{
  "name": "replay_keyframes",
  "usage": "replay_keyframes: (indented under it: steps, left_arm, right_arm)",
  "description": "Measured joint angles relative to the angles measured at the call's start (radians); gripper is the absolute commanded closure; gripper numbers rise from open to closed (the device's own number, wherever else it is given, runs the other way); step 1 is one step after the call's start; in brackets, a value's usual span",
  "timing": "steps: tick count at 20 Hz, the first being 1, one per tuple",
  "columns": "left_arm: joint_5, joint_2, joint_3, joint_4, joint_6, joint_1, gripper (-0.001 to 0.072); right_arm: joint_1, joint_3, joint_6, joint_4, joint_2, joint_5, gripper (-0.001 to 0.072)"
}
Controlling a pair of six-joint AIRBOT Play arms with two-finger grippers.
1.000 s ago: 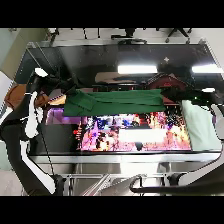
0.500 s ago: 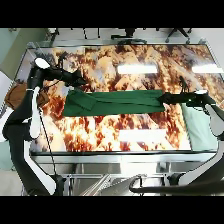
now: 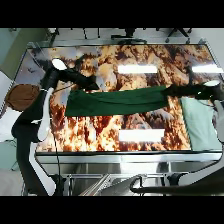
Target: Fold the shirts.
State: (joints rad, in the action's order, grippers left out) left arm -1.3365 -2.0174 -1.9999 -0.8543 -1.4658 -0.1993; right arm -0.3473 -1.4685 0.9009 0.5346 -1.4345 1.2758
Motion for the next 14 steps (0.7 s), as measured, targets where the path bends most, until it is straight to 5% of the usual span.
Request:
replay_keyframes:
  steps: [9, 14]
  left_arm:
    - [0.309, -0.212, -0.042, 0.024, -0.041, -0.346, 0.0694]
    - [0.303, -0.222, -0.067, 0.097, -0.043, -0.382, 0.0694]
  right_arm:
    - [-0.012, -0.220, 0.200, -0.198, 0.203, 0.244, 0.0691]
    - [-0.011, -0.236, 0.257, -0.145, 0.220, 0.268, 0.0692]
